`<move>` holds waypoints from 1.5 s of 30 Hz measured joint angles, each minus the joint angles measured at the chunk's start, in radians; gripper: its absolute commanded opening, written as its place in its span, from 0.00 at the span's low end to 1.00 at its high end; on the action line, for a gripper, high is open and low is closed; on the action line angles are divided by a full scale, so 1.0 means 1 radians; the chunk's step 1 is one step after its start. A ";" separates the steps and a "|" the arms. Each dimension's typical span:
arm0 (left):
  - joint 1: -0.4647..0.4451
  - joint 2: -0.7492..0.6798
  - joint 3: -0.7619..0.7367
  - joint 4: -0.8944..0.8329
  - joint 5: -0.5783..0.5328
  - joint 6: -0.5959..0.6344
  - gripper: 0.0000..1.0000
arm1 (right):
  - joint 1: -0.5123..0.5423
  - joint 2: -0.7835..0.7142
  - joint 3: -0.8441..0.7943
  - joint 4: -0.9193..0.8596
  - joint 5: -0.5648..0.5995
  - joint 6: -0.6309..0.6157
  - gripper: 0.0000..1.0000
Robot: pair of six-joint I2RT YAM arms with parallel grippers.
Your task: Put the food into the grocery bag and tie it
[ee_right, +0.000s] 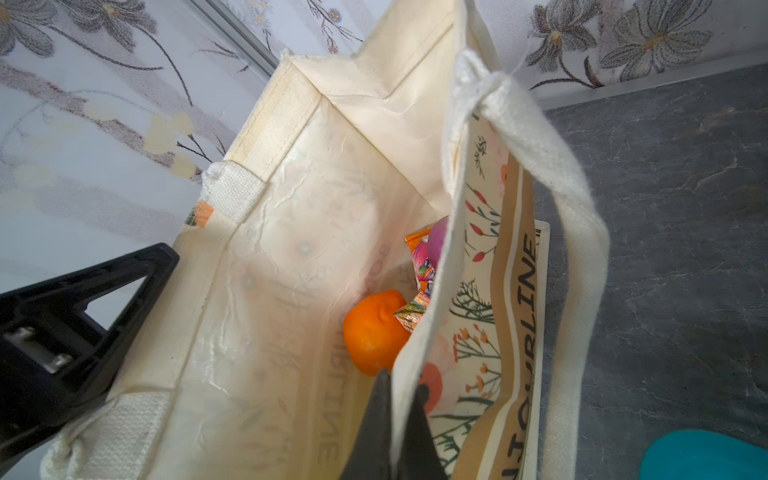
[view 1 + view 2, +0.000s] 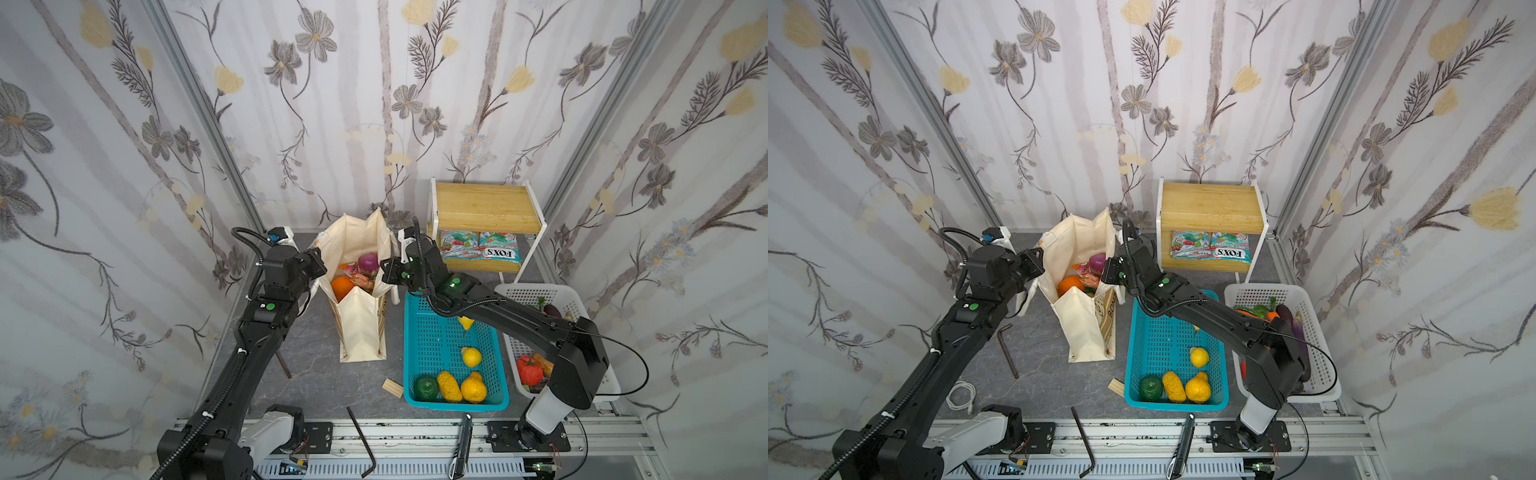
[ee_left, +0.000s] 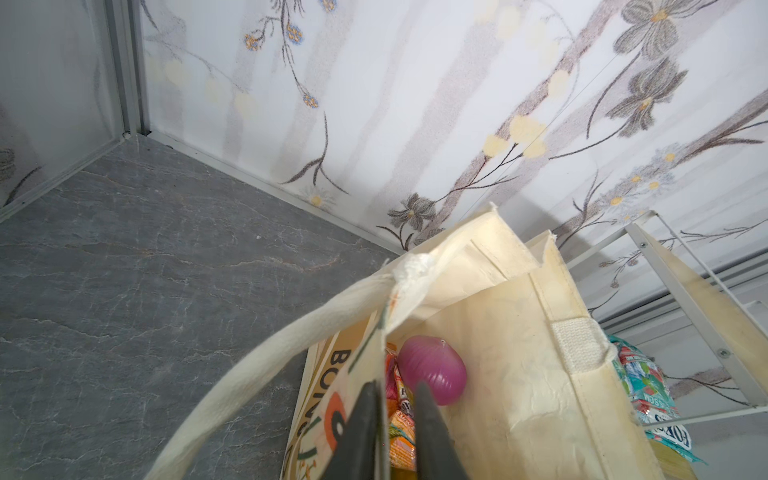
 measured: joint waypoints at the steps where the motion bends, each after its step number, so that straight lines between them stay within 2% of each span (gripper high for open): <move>1: 0.003 -0.010 0.000 0.005 -0.007 -0.007 0.80 | -0.003 -0.002 -0.008 0.011 -0.005 0.007 0.00; 2: 0.007 -0.023 -0.004 0.014 -0.019 -0.013 0.99 | -0.003 -0.005 -0.016 0.018 -0.008 0.010 0.00; 3: 0.013 -0.036 -0.008 0.021 -0.035 -0.020 1.00 | -0.004 -0.007 -0.022 0.022 -0.010 0.015 0.00; 8: 0.061 -0.118 -0.055 0.038 -0.100 -0.074 1.00 | -0.005 -0.010 -0.040 0.052 -0.019 0.021 0.00; 11: 0.137 -0.164 -0.104 0.045 -0.095 -0.162 1.00 | -0.005 -0.010 -0.045 0.062 -0.026 0.029 0.00; 15: 0.277 -0.211 -0.199 0.046 0.017 -0.326 1.00 | -0.005 -0.010 -0.056 0.076 -0.040 0.031 0.00; 17: 0.316 -0.227 -0.243 0.040 0.079 -0.399 1.00 | -0.005 -0.011 -0.064 0.087 -0.040 0.032 0.00; 25: 0.340 -0.246 -0.431 0.030 0.207 -0.718 1.00 | -0.040 -0.026 -0.101 0.108 -0.059 0.039 0.00; 31: 0.338 -0.243 -0.450 0.024 0.255 -0.785 0.93 | -0.047 -0.026 -0.110 0.116 -0.069 0.039 0.00; 35: 0.336 -0.243 -0.451 0.026 0.291 -0.795 0.76 | -0.049 -0.026 -0.111 0.119 -0.072 0.039 0.00; 38: 0.333 -0.248 -0.462 0.032 0.322 -0.801 0.57 | -0.049 -0.024 -0.111 0.127 -0.080 0.040 0.00; 39: 0.333 -0.250 -0.467 0.031 0.331 -0.802 0.49 | -0.049 -0.023 -0.112 0.130 -0.081 0.040 0.00; 41: 0.332 -0.249 -0.469 0.032 0.345 -0.804 0.19 | -0.049 -0.021 -0.113 0.137 -0.082 0.040 0.00; 43: 0.330 -0.238 -0.460 0.036 0.357 -0.797 0.01 | -0.049 -0.020 -0.113 0.141 -0.090 0.043 0.00; 45: 0.330 -0.227 -0.435 0.031 0.366 -0.767 0.00 | -0.049 -0.021 -0.115 0.142 -0.090 0.043 0.00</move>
